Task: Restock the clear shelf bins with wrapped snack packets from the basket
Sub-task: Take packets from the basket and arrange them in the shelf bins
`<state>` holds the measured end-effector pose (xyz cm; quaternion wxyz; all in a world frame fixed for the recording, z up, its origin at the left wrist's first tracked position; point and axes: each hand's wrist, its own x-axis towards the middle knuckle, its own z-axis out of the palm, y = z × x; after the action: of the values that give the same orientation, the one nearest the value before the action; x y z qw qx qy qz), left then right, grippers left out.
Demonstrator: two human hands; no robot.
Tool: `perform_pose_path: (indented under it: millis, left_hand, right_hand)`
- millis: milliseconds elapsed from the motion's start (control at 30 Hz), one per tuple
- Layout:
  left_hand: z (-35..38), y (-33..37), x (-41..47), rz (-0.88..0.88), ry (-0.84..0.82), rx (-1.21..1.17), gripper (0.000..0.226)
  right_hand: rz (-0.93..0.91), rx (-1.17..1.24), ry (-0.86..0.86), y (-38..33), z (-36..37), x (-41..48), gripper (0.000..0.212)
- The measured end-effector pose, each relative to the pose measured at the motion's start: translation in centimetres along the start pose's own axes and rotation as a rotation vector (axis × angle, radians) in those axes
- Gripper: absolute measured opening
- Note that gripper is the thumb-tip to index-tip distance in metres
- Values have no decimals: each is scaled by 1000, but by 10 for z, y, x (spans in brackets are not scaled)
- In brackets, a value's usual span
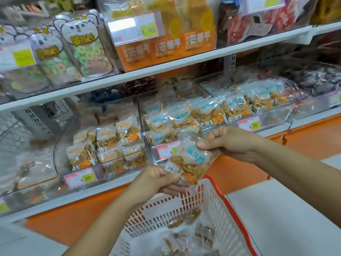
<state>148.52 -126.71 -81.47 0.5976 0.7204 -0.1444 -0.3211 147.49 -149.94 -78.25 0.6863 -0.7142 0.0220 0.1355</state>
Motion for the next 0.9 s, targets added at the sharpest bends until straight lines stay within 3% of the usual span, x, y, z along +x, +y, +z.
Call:
perform_pose_path:
  millis: [233,333,400,433,533,700,800,900]
  left_hand:
    - [14,-3,14,17,26,-211,32]
    - [25,0,20,81,134,-293,30]
    - [33,6,26,144,225,-254,26]
    - [36,10,29,169,259,-220,21]
    - [40,24,38,227,316,37,15]
    - [21,48,72,463,459,801,40]
    - [16,65,99,471,431,1147,37]
    - [13,77,115,399,464,1295,19]
  right_hand:
    - [-44,305,18,3,-9,8,29]
    - [-2,321,0,3,-11,8,13]
    - [62,252,-70,5,-11,6,34]
    - [66,212,-88,4,-11,5,34]
    - [-65,13,6,-10,-18,3,15]
    - [-329,-487,481,-37,-56,11,17]
    - [-298,-603,470,-38,-67,20,20]
    - [-161,-716,428,-37,-74,32,13]
